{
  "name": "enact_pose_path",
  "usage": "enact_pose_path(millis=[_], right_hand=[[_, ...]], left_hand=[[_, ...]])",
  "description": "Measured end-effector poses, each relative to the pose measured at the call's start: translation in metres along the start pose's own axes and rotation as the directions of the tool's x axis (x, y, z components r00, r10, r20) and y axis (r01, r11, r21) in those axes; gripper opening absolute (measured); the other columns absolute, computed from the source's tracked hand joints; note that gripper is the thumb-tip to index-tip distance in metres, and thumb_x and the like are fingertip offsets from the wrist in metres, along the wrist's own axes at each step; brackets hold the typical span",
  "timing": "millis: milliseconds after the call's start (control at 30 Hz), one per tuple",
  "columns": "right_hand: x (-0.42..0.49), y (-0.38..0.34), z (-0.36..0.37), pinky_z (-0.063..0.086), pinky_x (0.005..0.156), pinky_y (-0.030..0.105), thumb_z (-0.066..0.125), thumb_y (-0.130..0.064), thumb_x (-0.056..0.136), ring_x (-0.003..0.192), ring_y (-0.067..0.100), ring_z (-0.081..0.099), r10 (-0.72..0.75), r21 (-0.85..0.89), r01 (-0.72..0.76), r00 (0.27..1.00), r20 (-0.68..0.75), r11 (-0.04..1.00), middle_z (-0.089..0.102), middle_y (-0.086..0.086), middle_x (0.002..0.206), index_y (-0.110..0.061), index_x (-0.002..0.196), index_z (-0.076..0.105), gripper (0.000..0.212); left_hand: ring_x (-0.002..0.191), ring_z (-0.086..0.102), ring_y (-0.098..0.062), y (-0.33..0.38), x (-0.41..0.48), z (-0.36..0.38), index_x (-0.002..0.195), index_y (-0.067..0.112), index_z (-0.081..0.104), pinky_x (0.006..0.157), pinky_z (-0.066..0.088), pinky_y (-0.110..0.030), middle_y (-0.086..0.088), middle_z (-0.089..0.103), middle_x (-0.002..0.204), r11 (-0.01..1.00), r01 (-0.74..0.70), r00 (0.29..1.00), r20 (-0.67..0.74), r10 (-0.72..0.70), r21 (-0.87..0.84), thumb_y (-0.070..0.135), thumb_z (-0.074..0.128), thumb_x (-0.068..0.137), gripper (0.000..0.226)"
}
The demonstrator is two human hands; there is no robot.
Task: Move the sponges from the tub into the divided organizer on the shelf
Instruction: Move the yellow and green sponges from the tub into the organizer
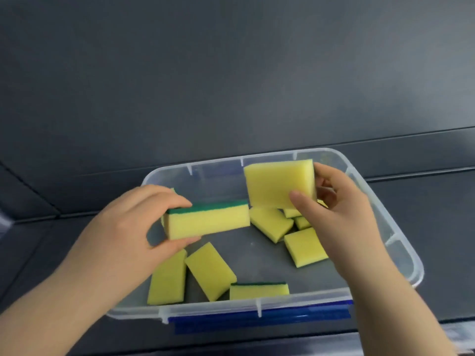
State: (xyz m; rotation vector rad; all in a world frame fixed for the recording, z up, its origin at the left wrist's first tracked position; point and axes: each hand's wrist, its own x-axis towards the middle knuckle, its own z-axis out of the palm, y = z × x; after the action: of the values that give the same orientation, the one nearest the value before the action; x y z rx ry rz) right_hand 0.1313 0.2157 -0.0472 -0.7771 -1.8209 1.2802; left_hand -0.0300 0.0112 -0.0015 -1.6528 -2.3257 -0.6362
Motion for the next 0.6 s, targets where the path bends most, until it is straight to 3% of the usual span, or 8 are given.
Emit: enact_pose_path(millis=[167,300,367,467,600], right_hand=[[-0.031,-0.024,0.030,0.046,0.070,0.019,0.066,-0.029,0.070,0.089,0.011,0.058,-0.071,-0.002,0.071,0.995,0.067,0.997,0.058,-0.003,0.096,-0.042,0.105,0.051,0.040],[-0.062,-0.049,0.057,0.045,0.068,0.012,0.069,-0.027,0.071,0.086,0.009,0.059,-0.138,-0.007,0.140,0.984,0.115,0.990,0.061,-0.002,0.097,-0.038,0.097,0.056,0.031],[-0.084,-0.066,0.078,0.048,0.069,0.014,0.070,-0.027,0.070,0.084,0.008,0.061,-0.155,0.037,0.152,0.983,0.102,0.988,0.062,-0.003,0.097,-0.037,0.097,0.058,0.031],[-0.121,-0.092,0.112,0.051,0.072,0.018,0.069,-0.027,0.068,0.086,0.007,0.064,-0.189,0.124,0.177,0.977,0.097,0.976,0.066,-0.009,0.092,-0.036,0.095,0.058,0.030],[-0.187,-0.126,0.191,0.052,0.072,0.017,0.069,-0.018,0.072,0.086,0.005,0.064,-0.231,0.226,0.186,0.953,0.194,0.956,0.066,-0.014,0.093,-0.033,0.095,0.057,0.030]], left_hand=[[0.091,0.054,-0.002,-0.010,-0.043,-0.024,0.105,0.032,0.060,0.076,0.043,-0.025,0.019,0.055,0.100,0.996,0.084,0.992,-0.095,-0.085,-0.015,0.053,0.060,0.071,0.040],[0.093,0.045,0.015,-0.029,-0.090,-0.057,0.108,0.034,0.056,0.079,0.032,-0.001,0.032,0.050,0.097,0.991,0.133,0.981,-0.142,-0.133,-0.008,0.057,0.065,0.068,0.047],[0.094,0.043,0.018,-0.041,-0.123,-0.078,0.109,0.031,0.058,0.081,0.028,0.003,0.035,0.048,0.099,0.988,0.153,0.975,-0.161,-0.153,-0.010,0.060,0.068,0.066,0.053],[0.088,0.045,0.009,-0.066,-0.177,-0.104,0.114,0.028,0.059,0.081,0.030,0.000,0.030,0.048,0.097,0.983,0.184,0.953,-0.242,-0.179,-0.005,0.048,0.072,0.072,0.049],[0.085,0.048,-0.003,-0.115,-0.281,-0.148,0.119,0.030,0.057,0.077,0.036,-0.010,0.012,0.054,0.099,0.932,0.363,0.889,-0.302,-0.343,0.009,0.040,0.078,0.069,0.055]])
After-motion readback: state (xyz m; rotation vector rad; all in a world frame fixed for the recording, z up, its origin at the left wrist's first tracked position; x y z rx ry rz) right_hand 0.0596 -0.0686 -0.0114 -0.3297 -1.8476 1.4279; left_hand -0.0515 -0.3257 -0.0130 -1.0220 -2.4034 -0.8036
